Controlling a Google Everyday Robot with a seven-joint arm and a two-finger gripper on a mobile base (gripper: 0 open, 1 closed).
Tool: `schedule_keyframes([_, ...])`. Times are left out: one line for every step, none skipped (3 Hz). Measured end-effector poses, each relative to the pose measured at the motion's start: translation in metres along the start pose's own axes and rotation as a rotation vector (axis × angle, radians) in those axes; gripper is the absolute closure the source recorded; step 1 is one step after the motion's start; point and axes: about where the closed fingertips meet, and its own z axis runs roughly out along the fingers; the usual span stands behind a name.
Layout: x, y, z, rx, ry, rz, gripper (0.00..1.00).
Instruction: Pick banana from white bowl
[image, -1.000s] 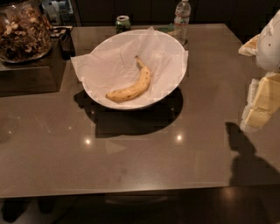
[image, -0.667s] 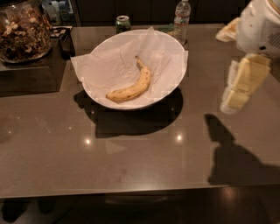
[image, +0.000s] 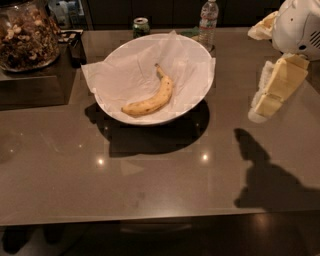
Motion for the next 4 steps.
schedule_keyframes([-0.024,-0.018,0.009,-0.014,-0.123,-0.025,0.00])
schedule_keyframes([-0.055,-0.041,0.018,-0.043,-0.238,-0.076,0.00])
schedule_keyframes([-0.057,-0.043,0.015,-0.033,-0.244,-0.077,0.19])
schedule_keyframes([-0.057,-0.043,0.015,-0.034,-0.245,-0.078,0.37])
